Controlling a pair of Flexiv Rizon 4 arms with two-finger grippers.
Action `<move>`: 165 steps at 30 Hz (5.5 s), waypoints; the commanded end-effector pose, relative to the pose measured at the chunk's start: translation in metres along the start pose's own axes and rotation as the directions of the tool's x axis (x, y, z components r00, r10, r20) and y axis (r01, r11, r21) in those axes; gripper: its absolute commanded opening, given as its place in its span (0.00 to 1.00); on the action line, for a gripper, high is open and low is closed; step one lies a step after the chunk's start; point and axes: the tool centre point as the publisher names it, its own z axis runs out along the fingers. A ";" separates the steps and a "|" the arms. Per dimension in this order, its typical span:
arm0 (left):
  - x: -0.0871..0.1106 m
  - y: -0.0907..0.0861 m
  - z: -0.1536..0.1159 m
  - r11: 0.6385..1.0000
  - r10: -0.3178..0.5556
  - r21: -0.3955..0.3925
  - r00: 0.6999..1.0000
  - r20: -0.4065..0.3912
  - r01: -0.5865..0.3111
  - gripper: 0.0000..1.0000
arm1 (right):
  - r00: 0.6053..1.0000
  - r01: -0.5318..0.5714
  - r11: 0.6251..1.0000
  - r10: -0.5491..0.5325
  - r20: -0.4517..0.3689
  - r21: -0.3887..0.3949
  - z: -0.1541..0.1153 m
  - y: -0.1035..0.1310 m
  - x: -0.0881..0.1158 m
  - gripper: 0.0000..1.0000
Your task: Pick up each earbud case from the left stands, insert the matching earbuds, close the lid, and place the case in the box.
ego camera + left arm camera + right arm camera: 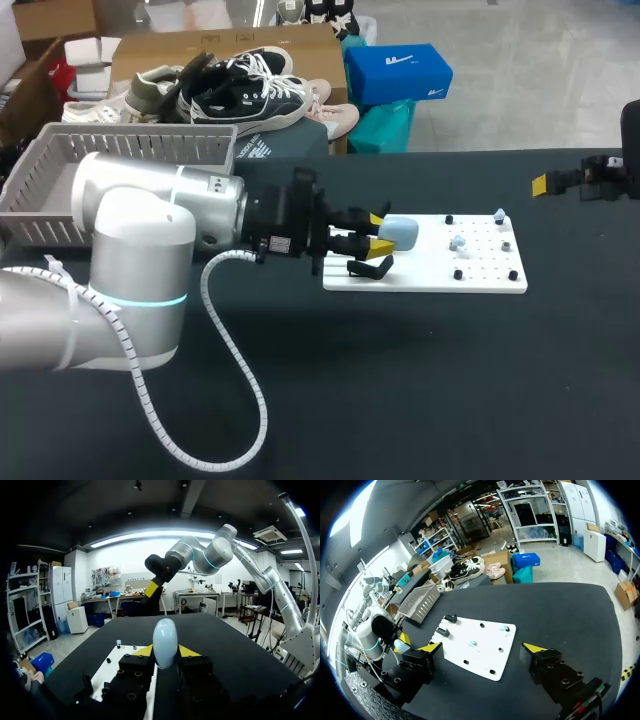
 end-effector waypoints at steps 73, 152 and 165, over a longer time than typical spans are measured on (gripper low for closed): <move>0.018 0.010 0.013 0.999 0.041 -0.022 0.994 0.097 -0.040 0.00 | 0.920 0.349 0.937 -0.345 -0.188 -0.014 0.043 0.149 0.067 1.00; 0.018 0.010 0.013 0.999 0.041 -0.022 0.994 0.097 -0.040 0.00 | 0.919 0.341 0.939 -0.328 -0.220 0.027 0.084 0.147 0.030 1.00; 0.018 0.010 0.013 0.999 0.041 -0.022 0.994 0.097 -0.040 0.00 | 0.920 0.377 0.899 -0.335 -0.204 0.222 0.041 0.104 0.000 1.00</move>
